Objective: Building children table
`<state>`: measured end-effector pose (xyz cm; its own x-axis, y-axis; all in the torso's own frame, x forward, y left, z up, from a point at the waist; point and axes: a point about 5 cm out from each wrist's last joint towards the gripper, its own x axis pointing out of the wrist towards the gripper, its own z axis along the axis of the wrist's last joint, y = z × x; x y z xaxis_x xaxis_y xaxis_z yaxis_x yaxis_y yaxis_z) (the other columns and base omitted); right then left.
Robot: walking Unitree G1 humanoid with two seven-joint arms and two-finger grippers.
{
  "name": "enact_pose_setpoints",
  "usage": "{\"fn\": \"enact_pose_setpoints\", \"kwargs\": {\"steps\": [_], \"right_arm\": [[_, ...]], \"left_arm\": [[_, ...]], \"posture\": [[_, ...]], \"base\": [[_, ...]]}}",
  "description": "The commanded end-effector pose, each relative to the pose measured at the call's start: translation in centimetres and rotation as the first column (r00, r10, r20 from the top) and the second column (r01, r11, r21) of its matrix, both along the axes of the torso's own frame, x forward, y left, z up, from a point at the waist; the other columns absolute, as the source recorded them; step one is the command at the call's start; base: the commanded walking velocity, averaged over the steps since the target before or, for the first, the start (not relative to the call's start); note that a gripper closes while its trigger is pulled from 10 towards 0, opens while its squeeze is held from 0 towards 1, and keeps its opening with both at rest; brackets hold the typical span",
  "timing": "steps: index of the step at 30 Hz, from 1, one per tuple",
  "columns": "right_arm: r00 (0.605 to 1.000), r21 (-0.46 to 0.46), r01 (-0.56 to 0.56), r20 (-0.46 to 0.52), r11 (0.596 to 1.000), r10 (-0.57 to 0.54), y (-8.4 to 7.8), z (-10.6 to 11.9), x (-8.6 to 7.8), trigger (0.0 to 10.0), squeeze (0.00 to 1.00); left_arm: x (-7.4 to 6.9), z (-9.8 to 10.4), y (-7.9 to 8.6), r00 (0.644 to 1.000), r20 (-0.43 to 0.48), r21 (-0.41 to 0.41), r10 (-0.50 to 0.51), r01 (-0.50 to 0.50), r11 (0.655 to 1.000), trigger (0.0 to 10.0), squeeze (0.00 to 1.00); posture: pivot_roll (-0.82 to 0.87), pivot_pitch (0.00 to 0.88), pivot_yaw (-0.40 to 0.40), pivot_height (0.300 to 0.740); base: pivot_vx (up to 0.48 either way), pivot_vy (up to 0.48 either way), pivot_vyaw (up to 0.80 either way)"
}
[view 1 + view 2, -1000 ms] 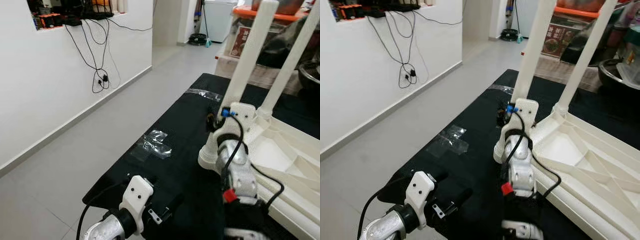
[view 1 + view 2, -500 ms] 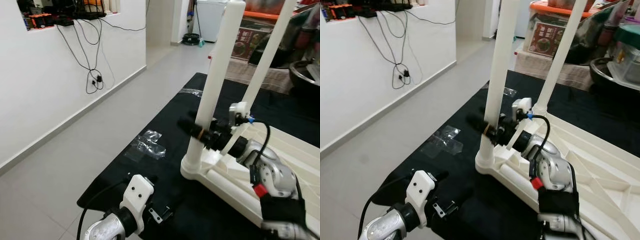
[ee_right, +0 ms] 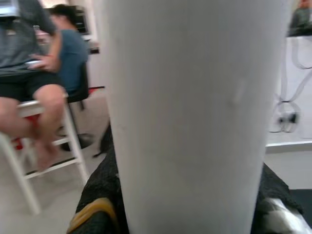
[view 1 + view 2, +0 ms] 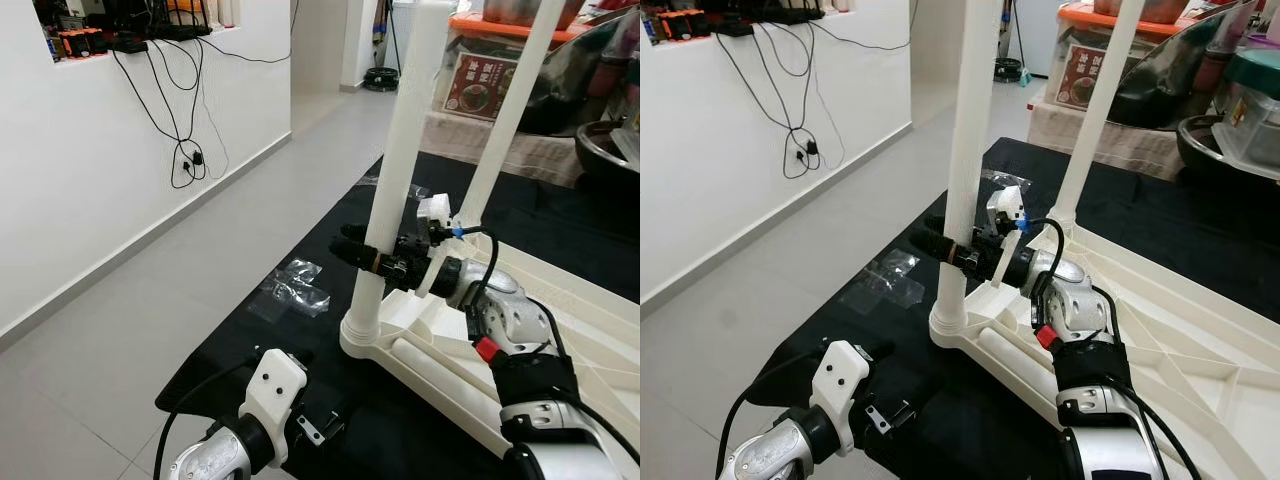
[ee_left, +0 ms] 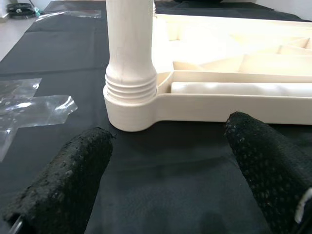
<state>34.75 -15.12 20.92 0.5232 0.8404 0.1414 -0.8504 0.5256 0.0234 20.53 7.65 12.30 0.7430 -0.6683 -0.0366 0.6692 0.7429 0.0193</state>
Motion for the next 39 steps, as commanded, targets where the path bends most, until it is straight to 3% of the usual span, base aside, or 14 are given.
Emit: {"fn": "enact_pose_setpoints", "kwargs": {"steps": [1, 9, 11, 13, 17, 20, 24, 25, 27, 28, 32, 33, 35, 39], "right_arm": [[0.997, 0.041, 0.078, 0.004, 0.996, -0.078, -0.3, 0.1, 0.0, 0.0, 0.00], [0.890, 0.183, 0.450, -0.010, 0.874, -0.456, -1.2, 1.3, 1.0, 0.0, 0.00], [0.542, 0.090, 0.836, 0.010, 0.541, -0.840, -3.5, 0.4, 0.8, 0.0, 0.00], [0.542, 0.090, 0.836, 0.010, 0.541, -0.840, -3.5, 0.4, 0.8, 0.0, 0.00], [0.146, -0.021, 0.989, -0.067, 0.148, -0.987, -4.1, -1.3, -1.7, 0.0, 0.00], [0.121, -0.041, 0.991, -0.094, 0.126, -0.988, -3.6, -1.6, -2.2, 0.0, 0.00], [0.169, -0.037, 0.984, -0.126, 0.175, -0.978, -2.4, -1.8, -2.1, 0.0, 0.00], [0.232, -0.013, 0.972, -0.126, 0.235, -0.965, -1.8, -1.6, -1.7, 10.0, 0.00], [0.280, 0.012, 0.960, -0.128, 0.281, -0.951, -1.4, -1.2, -1.3, 10.0, 0.00], [0.343, 0.051, 0.939, -0.138, 0.339, -0.929, -1.0, -1.0, -1.0, 10.0, 1.00], [0.365, 0.087, 0.931, -0.138, 0.356, -0.921, -0.7, -0.5, -0.7, 10.0, 1.00], [0.545, 0.140, 0.839, -0.196, 0.526, -0.815, -0.1, 0.1, 0.2, 10.0, 0.00], [0.545, 0.140, 0.839, -0.196, 0.526, -0.815, -0.1, 0.1, 0.2, 10.0, 0.00], [0.901, 0.257, 0.428, -0.195, 0.866, -0.387, 0.1, 1.1, -0.1, 10.0, 0.00]], "left_arm": [[-0.1, -0.3, 0.1, 1.000, -0.016, 0.008, -0.002, 0.002, 1.000, 10.0, 0.00], [-0.2, -0.3, 0.1, 1.000, -0.017, 0.009, -0.005, 0.005, 1.000, 10.0, 0.00], [-0.2, -0.4, 0.1, 1.000, -0.018, 0.011, -0.007, 0.007, 1.000, 10.0, 0.00], [-0.2, -0.4, 0.1, 1.000, -0.018, 0.011, -0.007, 0.007, 1.000, 10.0, 0.00], [-0.2, -0.5, 0.1, 1.000, -0.019, 0.015, -0.009, 0.009, 1.000, 10.0, 0.00], [-0.2, -0.5, 0.1, 1.000, -0.019, 0.016, -0.011, 0.011, 1.000, 10.0, 0.00], [-0.2, -0.5, 0.0, 1.000, -0.019, 0.015, -0.012, 0.012, 1.000, 10.0, 0.00], [-0.2, -0.5, 0.0, 1.000, -0.018, 0.015, -0.011, 0.012, 1.000, 10.0, 0.00], [-0.2, -0.4, 0.0, 1.000, -0.018, 0.013, -0.010, 0.010, 1.000, 10.0, 0.00], [-0.2, -0.4, 0.0, 1.000, -0.018, 0.012, -0.009, 0.009, 1.000, 10.0, 0.00], [-0.2, -0.4, 0.0, 1.000, -0.018, 0.010, -0.008, 0.008, 1.000, 10.0, 0.00], [-0.1, -0.3, 0.0, 1.000, -0.016, 0.009, -0.006, 0.006, 1.000, 10.0, 0.00], [-0.1, -0.3, 0.0, 1.000, -0.016, 0.009, -0.006, 0.006, 1.000, 10.0, 0.00], [-0.1, -0.3, -0.1, 1.000, -0.015, 0.006, -0.004, 0.004, 1.000, 10.0, 0.00]], "posture": [[0.10, 0.039, -0.065, 0.740], [0.10, 0.036, -0.062, 0.740], [0.10, 0.030, -0.062, 0.740], [0.10, 0.030, -0.062, 0.740], [0.10, 0.022, -0.059, 0.740], [0.10, 0.020, -0.060, 0.740], [0.10, 0.023, -0.065, 0.740], [0.10, 0.027, -0.066, 0.740], [0.09, 0.030, -0.061, 0.740], [0.09, 0.029, -0.060, 0.740], [0.09, 0.030, -0.064, 0.740], [0.09, 0.037, -0.068, 0.740], [0.09, 0.037, -0.068, 0.740], [0.09, 0.037, -0.068, 0.740]], "base": [[0.000, 0.000, 0.00], [0.000, 0.000, 0.00], [0.000, 0.000, 0.00], [0.000, 0.000, 0.00], [0.000, 0.000, 0.00], [0.000, 0.000, 0.00], [0.000, 0.000, 0.00], [0.000, 0.000, 0.00], [0.000, 0.000, 0.00], [0.000, 0.000, 0.00], [0.000, 0.000, 0.00], [0.000, 0.000, 0.00], [0.000, 0.000, 0.00], [0.000, 0.000, 0.00]]}}
